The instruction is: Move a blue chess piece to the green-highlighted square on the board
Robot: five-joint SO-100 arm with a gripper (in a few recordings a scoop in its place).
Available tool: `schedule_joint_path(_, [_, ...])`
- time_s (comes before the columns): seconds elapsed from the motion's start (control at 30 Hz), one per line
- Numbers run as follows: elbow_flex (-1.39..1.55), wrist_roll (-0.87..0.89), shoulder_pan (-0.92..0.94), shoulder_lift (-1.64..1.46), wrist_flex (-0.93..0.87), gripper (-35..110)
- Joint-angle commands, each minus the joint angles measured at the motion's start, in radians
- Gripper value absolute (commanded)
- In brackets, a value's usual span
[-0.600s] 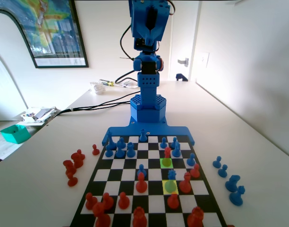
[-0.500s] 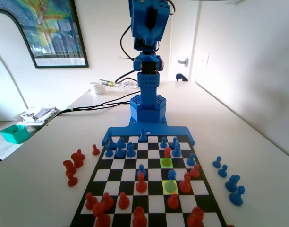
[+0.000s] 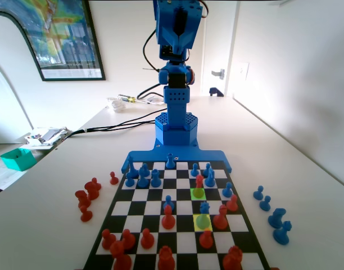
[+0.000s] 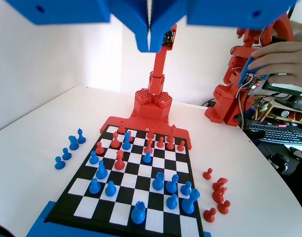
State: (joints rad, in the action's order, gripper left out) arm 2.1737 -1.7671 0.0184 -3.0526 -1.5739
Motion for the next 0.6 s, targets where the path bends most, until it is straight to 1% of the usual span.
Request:
schedule_joint_path(0.0, [0.008,0.003,0.011,-0.003,0.003,1])
schedule_joint_path(0.07, [0.008,0.003,0.011,-0.003,0.003,2])
schedule_joint_path(0.17, [0.008,0.003,0.011,-0.003,0.003,10])
schedule_joint_path(0.2, [0.008,0.003,0.011,-0.003,0.003,10])
schedule_joint_path(0.33, [0.008,0.003,0.018,-0.003,0.003,9])
schedule_joint_path(0.43, [0.009,0.002,0.002,-0.003,0.005,1])
schedule_joint_path(0.57, [0.003,-0.034,-0.008,-0.002,0.005,1])
